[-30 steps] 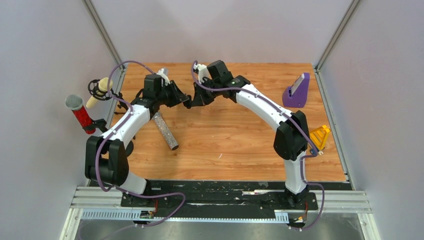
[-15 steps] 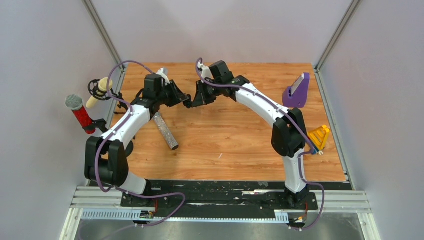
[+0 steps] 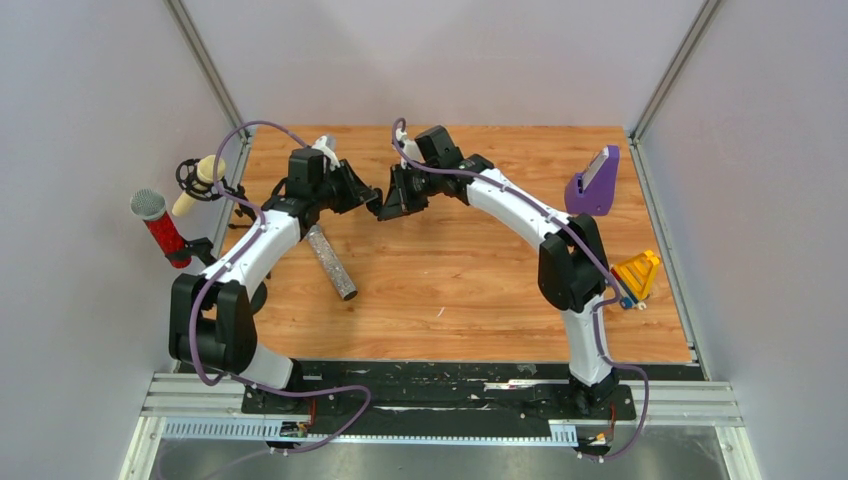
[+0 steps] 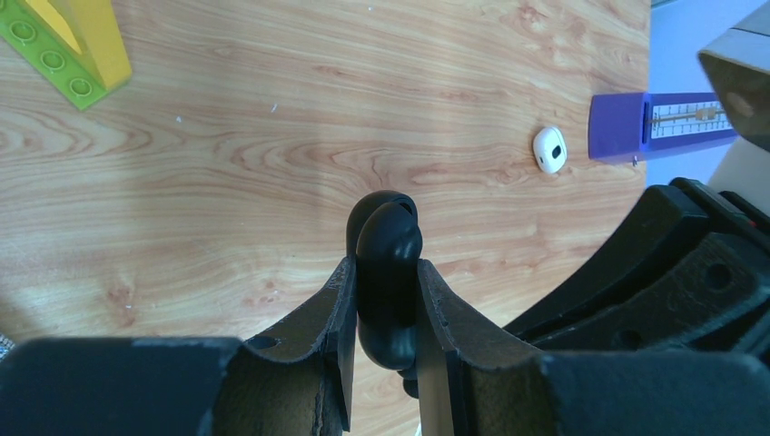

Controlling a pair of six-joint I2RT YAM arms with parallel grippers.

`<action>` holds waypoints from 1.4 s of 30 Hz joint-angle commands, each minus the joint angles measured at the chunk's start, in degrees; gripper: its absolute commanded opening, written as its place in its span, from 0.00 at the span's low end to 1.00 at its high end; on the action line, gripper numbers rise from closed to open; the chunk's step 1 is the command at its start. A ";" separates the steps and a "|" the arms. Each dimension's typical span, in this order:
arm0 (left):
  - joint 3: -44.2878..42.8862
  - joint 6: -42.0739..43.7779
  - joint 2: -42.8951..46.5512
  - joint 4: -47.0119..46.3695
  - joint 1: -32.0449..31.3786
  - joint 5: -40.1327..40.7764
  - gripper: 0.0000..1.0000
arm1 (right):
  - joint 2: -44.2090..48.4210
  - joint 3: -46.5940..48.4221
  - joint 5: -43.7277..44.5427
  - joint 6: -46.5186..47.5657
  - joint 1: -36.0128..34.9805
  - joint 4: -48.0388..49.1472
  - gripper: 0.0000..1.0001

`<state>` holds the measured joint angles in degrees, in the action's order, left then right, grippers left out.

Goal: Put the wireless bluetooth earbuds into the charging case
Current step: Place the earbud in the charging case.

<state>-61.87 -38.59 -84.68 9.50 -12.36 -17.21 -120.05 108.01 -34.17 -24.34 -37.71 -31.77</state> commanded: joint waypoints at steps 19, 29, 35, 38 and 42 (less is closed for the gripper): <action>1.02 -0.48 2.94 -2.57 -0.90 1.65 0.19 | -0.31 0.69 -2.58 -5.80 2.03 3.78 0.00; 0.83 -0.61 2.75 -2.50 -1.45 1.41 0.20 | -1.96 1.60 -2.65 -7.44 2.38 3.75 0.00; 0.66 -0.68 3.01 -2.14 -1.53 1.28 0.20 | -2.64 1.64 -2.13 -7.90 2.54 3.70 0.00; 0.46 -0.76 3.11 -1.98 -1.61 0.99 0.20 | -2.81 1.77 -1.84 -7.98 2.61 3.66 0.00; 0.45 -0.83 3.12 -1.98 -1.66 0.83 0.20 | -3.16 2.05 -2.01 -8.30 2.82 3.80 0.00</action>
<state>-60.69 -38.72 -83.96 9.41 -13.54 -15.94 -122.30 108.05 -36.07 -31.38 -35.40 -29.52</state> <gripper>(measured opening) 0.326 0.033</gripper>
